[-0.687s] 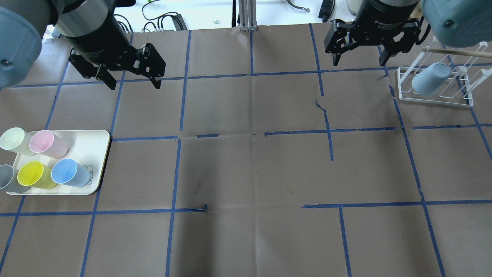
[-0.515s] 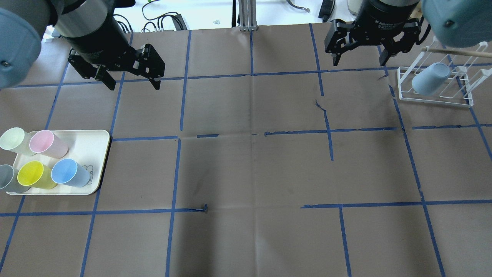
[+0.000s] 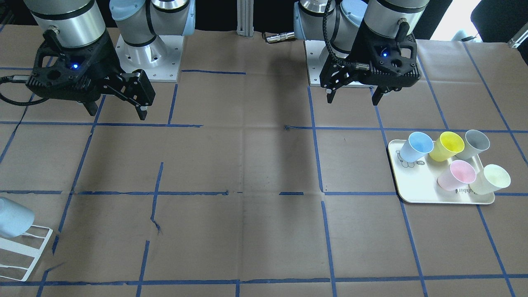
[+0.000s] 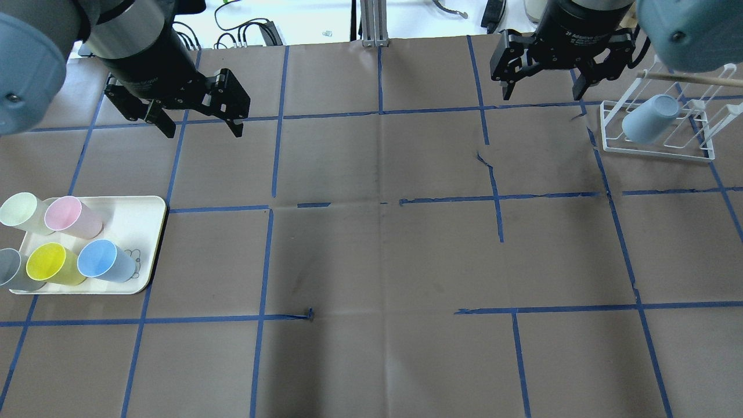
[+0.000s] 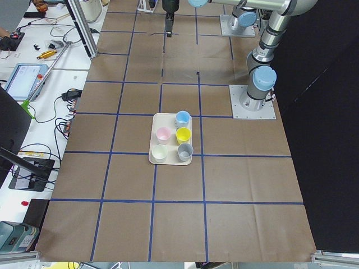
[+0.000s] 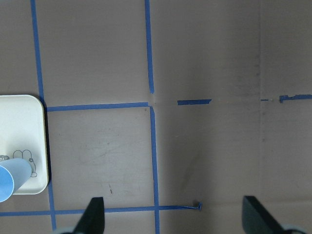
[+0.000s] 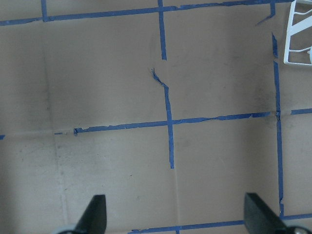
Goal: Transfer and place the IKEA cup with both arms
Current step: 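Move the right gripper toward the light blue cup on the wire rack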
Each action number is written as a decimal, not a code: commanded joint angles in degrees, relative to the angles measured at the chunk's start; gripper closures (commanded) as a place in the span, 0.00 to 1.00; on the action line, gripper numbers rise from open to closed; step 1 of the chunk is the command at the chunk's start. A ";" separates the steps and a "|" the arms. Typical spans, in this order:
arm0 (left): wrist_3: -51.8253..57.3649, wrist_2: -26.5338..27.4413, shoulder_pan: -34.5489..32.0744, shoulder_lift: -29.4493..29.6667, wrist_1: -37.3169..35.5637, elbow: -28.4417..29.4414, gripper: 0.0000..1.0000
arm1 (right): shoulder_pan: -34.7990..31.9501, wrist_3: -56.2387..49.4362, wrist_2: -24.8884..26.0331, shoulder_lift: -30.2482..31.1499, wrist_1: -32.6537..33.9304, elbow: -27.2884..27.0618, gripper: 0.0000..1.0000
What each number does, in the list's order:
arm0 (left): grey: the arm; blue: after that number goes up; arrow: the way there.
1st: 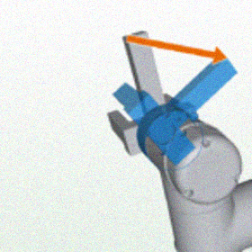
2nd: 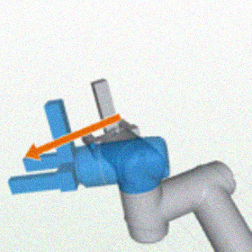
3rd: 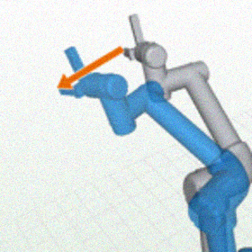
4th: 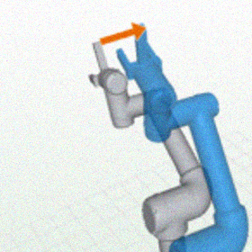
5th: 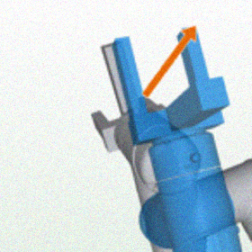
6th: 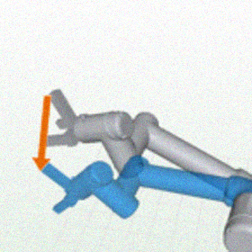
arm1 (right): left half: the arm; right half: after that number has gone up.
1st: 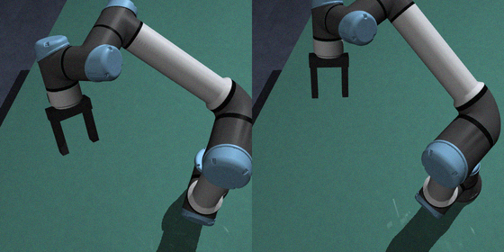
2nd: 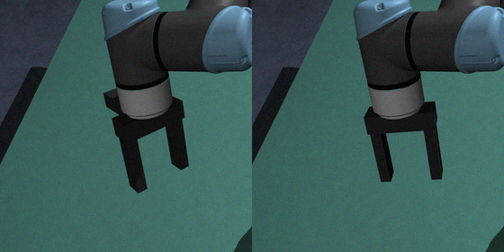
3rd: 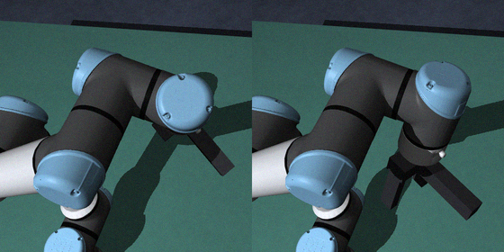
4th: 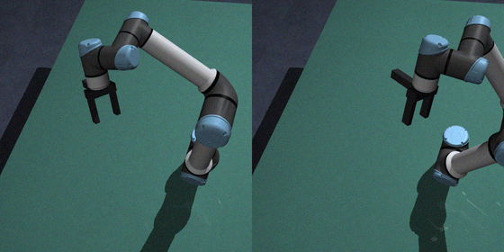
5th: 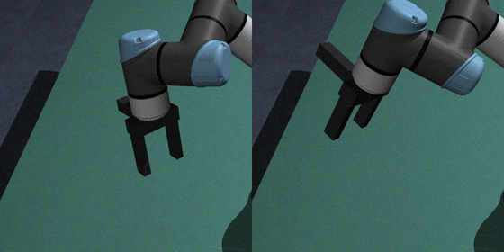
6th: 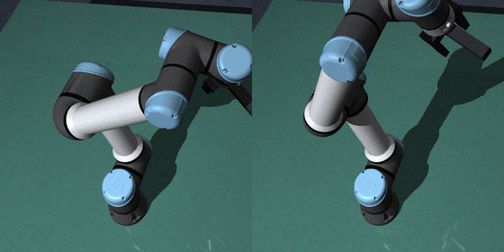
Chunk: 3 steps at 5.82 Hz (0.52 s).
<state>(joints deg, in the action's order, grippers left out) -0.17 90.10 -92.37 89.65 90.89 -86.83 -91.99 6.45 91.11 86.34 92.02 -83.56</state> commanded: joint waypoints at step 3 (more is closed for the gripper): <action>0.09 0.16 -0.09 -0.26 0.08 -0.09 0.02 | 14.40 -15.94 -0.23 -3.09 1.41 0.85 0.00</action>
<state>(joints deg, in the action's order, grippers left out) -0.11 90.13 -92.41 89.51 90.87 -86.88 -83.42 -2.80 91.12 84.50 93.24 -83.05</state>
